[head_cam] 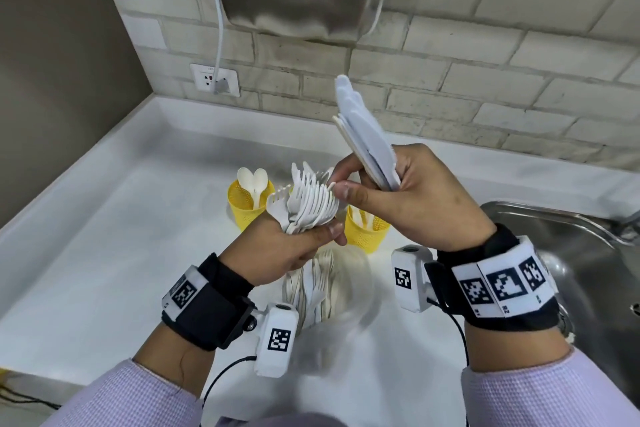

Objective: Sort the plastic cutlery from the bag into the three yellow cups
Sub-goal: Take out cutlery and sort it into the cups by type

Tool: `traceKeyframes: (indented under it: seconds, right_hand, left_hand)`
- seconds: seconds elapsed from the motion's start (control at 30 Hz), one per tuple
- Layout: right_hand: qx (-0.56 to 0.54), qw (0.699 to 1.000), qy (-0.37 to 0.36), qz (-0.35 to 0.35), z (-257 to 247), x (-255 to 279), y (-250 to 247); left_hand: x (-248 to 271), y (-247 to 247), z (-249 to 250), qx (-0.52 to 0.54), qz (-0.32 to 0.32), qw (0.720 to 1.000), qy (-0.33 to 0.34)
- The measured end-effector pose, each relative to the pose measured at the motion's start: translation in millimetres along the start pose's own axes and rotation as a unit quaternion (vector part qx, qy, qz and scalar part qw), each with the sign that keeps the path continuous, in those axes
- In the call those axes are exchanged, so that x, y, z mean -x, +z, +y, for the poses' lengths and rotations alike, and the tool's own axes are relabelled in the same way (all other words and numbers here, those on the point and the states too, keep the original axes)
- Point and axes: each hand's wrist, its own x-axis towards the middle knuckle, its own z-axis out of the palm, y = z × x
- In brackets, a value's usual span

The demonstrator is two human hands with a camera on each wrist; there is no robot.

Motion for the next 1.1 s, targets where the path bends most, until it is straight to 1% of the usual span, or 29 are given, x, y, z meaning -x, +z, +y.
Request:
traceKeyframes:
  seconds: [0.1,0.23,0.37,0.43,0.5,0.6,0.83,0.9,1.0,1.1]
  right_hand:
    - [-0.036,0.999,-0.017,-0.024,5,9,-5]
    - [-0.068,0.997,-0.042,-0.003,7,17,-10]
    - [-0.092,0.991,-0.07,0.071,9,18,-24]
    - [-0.143,0.981,-0.065,0.111,11,17,-33]
    - [-0.201,0.97,-0.052,0.131,14,16,-39]
    - [-0.222,0.967,-0.041,0.121,21,17,-43]
    - [-0.199,0.978,0.002,0.069,46,18,-34]
    - [-0.212,0.975,0.017,0.068,52,14,-32]
    - [-0.29,0.95,0.014,0.112,55,7,-32]
    - [-0.389,0.903,0.007,0.184,59,-1,-38]
  left_hand:
    - [-2,8,-5,-0.007,0.006,1.0,0.008]
    - [-4,19,-5,-0.014,0.011,1.0,0.012]
    - [-9,29,-7,-0.029,0.0,1.0,-0.013]
    - [-12,32,-8,-0.013,-0.002,1.0,-0.008]
    - [-16,34,-10,-0.008,0.001,1.0,-0.014]
    - [-21,38,-9,0.001,-0.002,1.0,-0.025]
    - [-31,39,-12,0.002,0.0,0.998,-0.064]
    - [-33,38,-14,0.0,0.004,0.997,-0.071]
    - [-35,37,-15,-0.002,0.011,0.997,-0.075]
    - [-37,39,-11,-0.016,0.027,0.998,-0.051]
